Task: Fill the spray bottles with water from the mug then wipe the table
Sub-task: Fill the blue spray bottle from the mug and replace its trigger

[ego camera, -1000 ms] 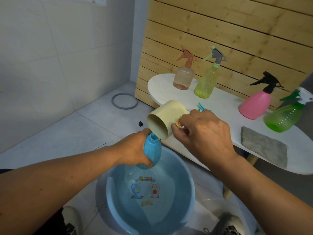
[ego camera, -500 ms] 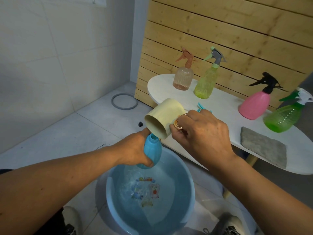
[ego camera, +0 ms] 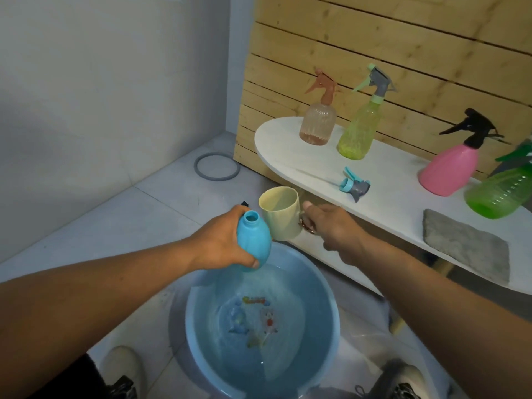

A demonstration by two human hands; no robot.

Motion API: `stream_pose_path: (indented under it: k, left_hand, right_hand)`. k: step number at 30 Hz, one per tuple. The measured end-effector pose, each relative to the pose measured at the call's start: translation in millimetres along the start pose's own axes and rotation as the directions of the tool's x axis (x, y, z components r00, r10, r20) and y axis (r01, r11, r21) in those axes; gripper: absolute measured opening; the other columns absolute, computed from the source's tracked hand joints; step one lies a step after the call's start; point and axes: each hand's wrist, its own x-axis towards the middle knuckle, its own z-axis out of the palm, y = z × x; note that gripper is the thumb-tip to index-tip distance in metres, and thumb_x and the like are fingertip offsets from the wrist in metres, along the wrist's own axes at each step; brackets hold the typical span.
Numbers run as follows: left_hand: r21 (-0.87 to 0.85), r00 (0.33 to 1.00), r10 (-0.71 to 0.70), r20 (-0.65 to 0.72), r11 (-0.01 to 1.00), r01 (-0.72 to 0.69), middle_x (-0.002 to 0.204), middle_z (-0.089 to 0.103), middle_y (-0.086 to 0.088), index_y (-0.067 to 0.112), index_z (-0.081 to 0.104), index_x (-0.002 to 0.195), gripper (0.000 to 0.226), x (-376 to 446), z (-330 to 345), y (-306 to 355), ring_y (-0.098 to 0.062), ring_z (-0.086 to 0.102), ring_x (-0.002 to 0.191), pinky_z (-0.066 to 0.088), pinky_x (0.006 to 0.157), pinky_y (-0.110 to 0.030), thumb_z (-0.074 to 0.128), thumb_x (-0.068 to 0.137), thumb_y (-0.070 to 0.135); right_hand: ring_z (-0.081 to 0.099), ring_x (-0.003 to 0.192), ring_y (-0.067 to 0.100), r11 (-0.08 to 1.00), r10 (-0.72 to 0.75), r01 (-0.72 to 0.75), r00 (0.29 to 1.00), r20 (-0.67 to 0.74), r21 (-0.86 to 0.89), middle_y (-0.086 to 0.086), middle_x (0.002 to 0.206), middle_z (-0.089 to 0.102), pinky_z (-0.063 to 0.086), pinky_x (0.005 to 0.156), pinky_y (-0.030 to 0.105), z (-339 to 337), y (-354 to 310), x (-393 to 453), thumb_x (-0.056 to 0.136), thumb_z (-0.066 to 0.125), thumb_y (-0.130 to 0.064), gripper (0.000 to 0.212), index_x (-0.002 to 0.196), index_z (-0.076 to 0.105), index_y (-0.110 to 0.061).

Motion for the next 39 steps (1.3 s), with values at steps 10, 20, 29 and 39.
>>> stream_pose_path:
  k: [10, 20, 29, 39]
  left_hand:
    - [-0.142, 0.991, -0.131, -0.006, 0.981, 0.129, 0.110, 0.060, 0.014, 0.041, 0.046, 0.123, 0.082, -1, 54, -43, -0.008, 0.063, 0.096, 0.049, 0.063, -0.015, 0.097, 0.063, 0.021]
    - [-0.117, 0.970, -0.241, -0.017, 0.964, 0.238, 0.113, 0.057, 0.020, 0.045, 0.041, 0.126, 0.085, -11, 81, -74, -0.004, 0.060, 0.099, 0.051, 0.075, -0.015, 0.095, 0.065, 0.022]
    - [-0.108, 0.960, -0.280, 0.005, 0.954, 0.279, 0.115, 0.051, 0.025, 0.048, 0.037, 0.129, 0.087, -14, 81, -79, -0.002, 0.056, 0.104, 0.049, 0.076, -0.015, 0.095, 0.067, 0.025]
    - [-0.122, 0.965, -0.263, -0.005, 0.958, 0.260, 0.117, 0.053, 0.022, 0.048, 0.039, 0.129, 0.087, -17, 75, -75, -0.008, 0.058, 0.105, 0.054, 0.080, -0.019, 0.096, 0.066, 0.030]
  right_hand:
    - [0.056, 0.076, 0.022, 0.918, 0.117, -0.036, 0.976, 0.185, -0.394, 0.008, 0.086, 0.064, 0.042, 0.067, 0.030, 67, 115, 58, 0.101, 0.050, -0.025, 0.033, 0.090, 0.075, -0.007]
    - [0.063, 0.117, 0.027, 0.483, 0.061, 0.203, 0.962, 0.264, -0.852, 0.001, 0.125, 0.065, 0.052, 0.092, 0.037, 114, 199, 65, 0.102, 0.051, -0.023, 0.030, 0.127, 0.062, -0.036]
    - [0.064, 0.118, 0.026, 0.369, 0.092, 0.223, 0.957, 0.274, -0.902, 0.004, 0.124, 0.069, 0.053, 0.093, 0.036, 133, 215, 62, 0.097, 0.060, -0.014, 0.031, 0.127, 0.063, -0.018]
    - [0.049, 0.064, 0.014, 0.950, 0.302, -0.270, 0.918, 0.256, -0.154, 0.000, 0.075, 0.058, 0.035, 0.056, 0.024, 119, 210, 58, 0.105, 0.048, -0.028, 0.034, 0.076, 0.062, -0.016]
